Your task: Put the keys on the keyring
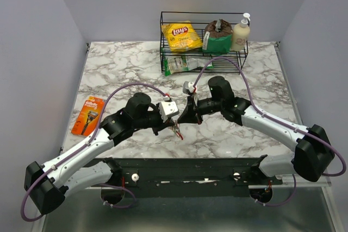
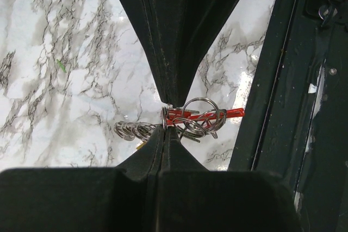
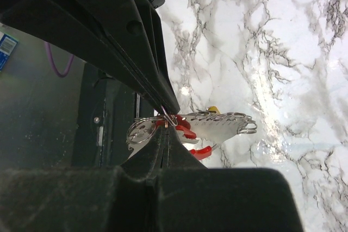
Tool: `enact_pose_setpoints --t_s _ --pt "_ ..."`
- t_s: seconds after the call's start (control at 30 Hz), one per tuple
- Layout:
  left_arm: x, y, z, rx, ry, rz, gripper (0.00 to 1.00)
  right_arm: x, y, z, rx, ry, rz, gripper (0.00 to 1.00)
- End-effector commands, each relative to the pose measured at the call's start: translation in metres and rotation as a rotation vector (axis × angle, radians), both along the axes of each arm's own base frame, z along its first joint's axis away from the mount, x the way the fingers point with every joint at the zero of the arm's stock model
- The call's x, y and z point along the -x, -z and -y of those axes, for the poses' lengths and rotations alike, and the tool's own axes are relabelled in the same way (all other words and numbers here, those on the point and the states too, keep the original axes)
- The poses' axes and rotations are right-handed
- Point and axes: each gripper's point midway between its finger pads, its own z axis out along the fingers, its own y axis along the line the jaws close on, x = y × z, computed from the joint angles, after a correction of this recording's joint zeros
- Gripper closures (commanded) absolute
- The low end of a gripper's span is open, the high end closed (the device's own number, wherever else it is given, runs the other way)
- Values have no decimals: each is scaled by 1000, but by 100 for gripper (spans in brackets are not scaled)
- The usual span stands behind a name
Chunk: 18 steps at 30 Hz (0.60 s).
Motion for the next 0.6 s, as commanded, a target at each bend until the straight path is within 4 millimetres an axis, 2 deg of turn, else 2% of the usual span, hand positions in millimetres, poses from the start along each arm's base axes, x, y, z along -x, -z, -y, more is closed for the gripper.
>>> enact_pose_setpoints --t_s 0.0,0.4,0.57 --pt "1 -7 0 11 6 37 100 0 -17 -2 -34 -9 48 99" --pt "0 -3 -1 -4 3 33 100 4 -31 -2 -69 -28 73 99" --pt "0 -4 1 -3 6 34 100 3 -24 -4 -56 -35 52 99"
